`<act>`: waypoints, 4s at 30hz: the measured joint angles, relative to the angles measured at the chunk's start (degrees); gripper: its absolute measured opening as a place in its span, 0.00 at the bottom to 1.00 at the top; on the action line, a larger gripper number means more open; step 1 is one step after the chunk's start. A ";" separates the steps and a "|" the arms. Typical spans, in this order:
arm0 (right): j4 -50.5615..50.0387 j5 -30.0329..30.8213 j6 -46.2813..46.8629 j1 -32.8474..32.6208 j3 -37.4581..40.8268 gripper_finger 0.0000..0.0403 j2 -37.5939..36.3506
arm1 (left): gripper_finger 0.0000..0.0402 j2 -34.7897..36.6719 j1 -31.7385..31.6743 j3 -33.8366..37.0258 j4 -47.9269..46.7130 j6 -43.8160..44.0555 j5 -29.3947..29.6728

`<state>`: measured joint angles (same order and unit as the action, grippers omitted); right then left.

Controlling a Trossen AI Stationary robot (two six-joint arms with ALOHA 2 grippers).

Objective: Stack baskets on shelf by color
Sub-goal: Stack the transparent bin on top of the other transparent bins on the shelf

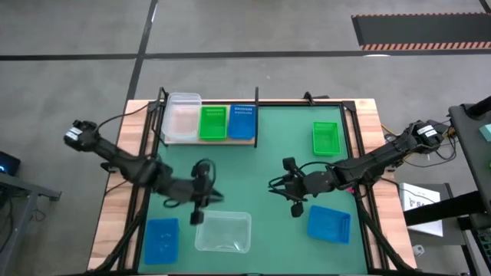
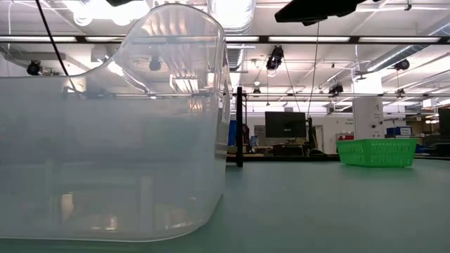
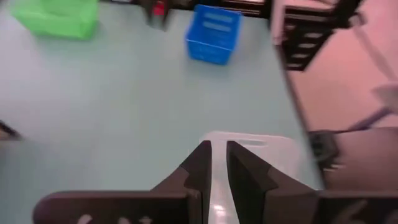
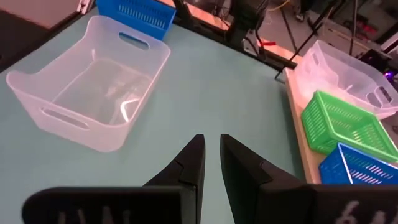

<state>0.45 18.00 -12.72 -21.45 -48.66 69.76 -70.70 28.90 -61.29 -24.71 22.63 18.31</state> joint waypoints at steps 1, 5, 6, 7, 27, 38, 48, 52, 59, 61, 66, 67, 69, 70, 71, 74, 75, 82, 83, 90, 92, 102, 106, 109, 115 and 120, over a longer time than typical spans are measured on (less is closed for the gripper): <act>0.48 -0.01 -0.20 0.00 0.01 0.11 0.00 | 0.08 -0.17 1.57 0.28 0.36 2.36 0.09; 2.11 -0.04 -0.34 0.00 0.02 0.12 0.00 | 0.08 -1.98 6.67 0.57 0.59 13.29 0.12; 2.10 -0.04 -0.39 0.00 0.02 0.13 0.00 | 0.08 -2.68 7.74 0.52 0.55 15.81 -0.02; 2.05 0.00 -0.70 0.00 0.02 0.14 0.00 | 0.08 -3.41 8.69 0.36 0.56 18.14 -0.39; 5.00 -8.72 -0.76 0.12 -0.13 0.26 0.45 | 0.08 -22.46 3.82 -2.65 -15.78 19.37 -6.26; 15.13 -18.26 6.72 -0.42 -3.37 0.13 16.39 | 0.08 -16.52 3.02 -2.01 -15.99 10.00 -0.41; 9.14 -22.82 10.18 -1.64 -14.24 0.02 29.26 | 0.08 -9.91 4.98 -0.64 -16.32 6.77 3.25; -0.59 -21.48 7.84 -1.41 -18.80 0.02 31.63 | 0.08 -8.65 6.73 -0.60 -16.23 6.50 3.64; -13.21 6.68 -10.90 1.89 -28.20 0.02 27.90 | 0.08 -7.05 7.55 -0.62 -15.81 2.09 7.66; -14.17 6.22 -10.91 1.77 -31.26 0.02 25.01 | 0.08 -6.86 7.54 -0.59 -14.99 2.54 7.84; -21.24 -3.37 -1.01 0.42 -30.32 0.02 21.20 | 0.08 -7.72 9.36 0.65 -14.57 3.98 7.51; -21.86 -8.44 1.20 0.46 -29.21 0.02 21.09 | 0.08 -7.80 9.65 1.07 -14.81 3.98 7.36; -20.94 -19.48 4.37 0.42 -26.84 0.02 20.90 | 0.08 -7.80 10.14 1.87 -14.87 4.02 7.32; -19.34 -24.05 5.76 0.35 -25.64 0.02 21.01 | 0.08 -7.80 10.19 2.10 -14.75 4.02 7.33; -17.85 -27.48 7.22 0.34 -24.41 0.02 21.28 | 0.08 -7.80 10.19 2.31 -14.73 4.02 7.36; -12.56 -31.66 10.46 0.45 -20.68 0.02 24.09 | 0.08 -7.79 10.13 2.49 -14.70 3.99 7.67; -11.12 -31.95 10.79 0.51 -19.55 0.02 25.23 | 0.08 -7.78 10.11 2.46 -14.70 3.86 7.73; -3.36 -22.47 7.38 3.37 -17.60 0.02 30.23 | 0.08 -6.75 10.15 2.42 -14.75 1.18 8.54; -3.15 -14.03 5.79 4.19 -18.13 0.02 30.55 | 0.08 -6.75 10.15 2.29 -14.82 0.49 9.12; -5.97 -8.53 -1.58 5.76 -21.16 0.02 23.07 | 0.08 -6.36 10.48 1.62 -14.58 3.71 10.57; -7.25 -14.69 1.46 5.26 -20.07 0.02 21.30 | 0.08 -6.36 10.98 2.07 -14.90 6.08 10.01; -0.99 -15.85 7.21 3.00 -11.64 0.02 21.11 | 0.08 -6.49 10.94 2.07 -17.50 19.96 2.54; 2.89 -14.95 7.63 2.97 -9.17 0.02 20.74 | 0.11 -6.49 10.85 1.66 -24.79 33.95 -5.34; 4.54 -15.14 6.94 2.87 -8.68 0.02 20.68 | 0.17 -6.93 10.85 2.33 -29.79 42.06 -8.84; 4.96 -14.96 3.04 2.96 -9.05 0.02 20.68 | 0.33 -7.64 8.73 2.92 -30.90 47.46 -11.99; 4.88 -14.99 2.35 2.97 -9.49 0.02 20.68 | 0.38 -9.65 7.48 3.45 -30.84 48.61 -9.31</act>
<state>5.33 3.01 -10.37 -18.48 -58.15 90.43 -80.35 36.37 -57.84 -55.55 71.24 9.00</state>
